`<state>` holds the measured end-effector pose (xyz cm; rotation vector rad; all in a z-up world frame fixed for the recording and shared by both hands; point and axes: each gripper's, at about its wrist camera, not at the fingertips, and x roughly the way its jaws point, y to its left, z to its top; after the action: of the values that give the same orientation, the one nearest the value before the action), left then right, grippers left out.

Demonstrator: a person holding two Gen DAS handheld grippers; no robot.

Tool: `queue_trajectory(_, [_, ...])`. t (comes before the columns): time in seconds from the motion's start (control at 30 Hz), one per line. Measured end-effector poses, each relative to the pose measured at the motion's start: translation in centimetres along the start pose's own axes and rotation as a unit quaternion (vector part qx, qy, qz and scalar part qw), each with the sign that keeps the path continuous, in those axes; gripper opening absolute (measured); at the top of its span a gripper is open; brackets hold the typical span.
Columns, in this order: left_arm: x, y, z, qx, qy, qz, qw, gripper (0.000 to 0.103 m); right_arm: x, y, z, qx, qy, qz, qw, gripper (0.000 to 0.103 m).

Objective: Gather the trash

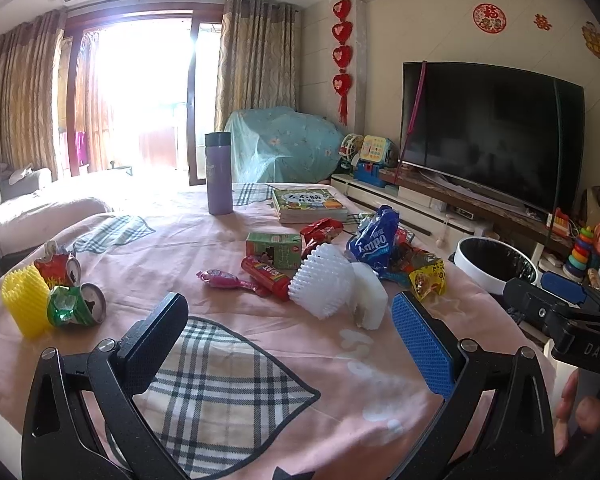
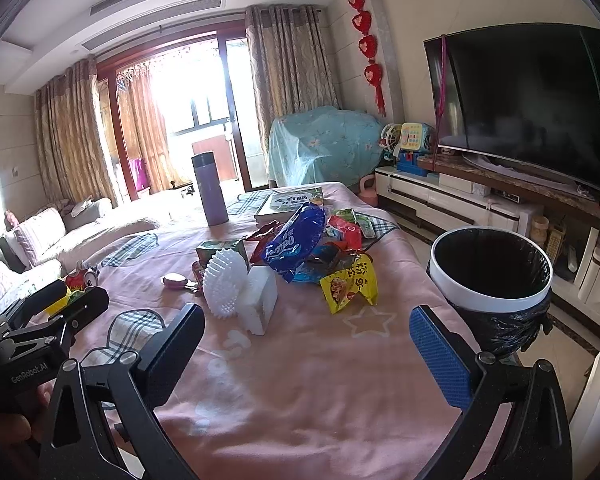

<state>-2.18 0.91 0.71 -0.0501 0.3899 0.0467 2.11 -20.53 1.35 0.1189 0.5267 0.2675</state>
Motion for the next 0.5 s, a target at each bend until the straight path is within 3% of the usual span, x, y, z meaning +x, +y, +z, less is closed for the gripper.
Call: queue_trajectory(0.5, [1.0, -0.2, -0.1, -0.003, 0.016, -0.009, 0.9998, 0.103, 0.4, -0.1, -0.2, 0.004, 0.005, 0.004, 1.000, 0.103])
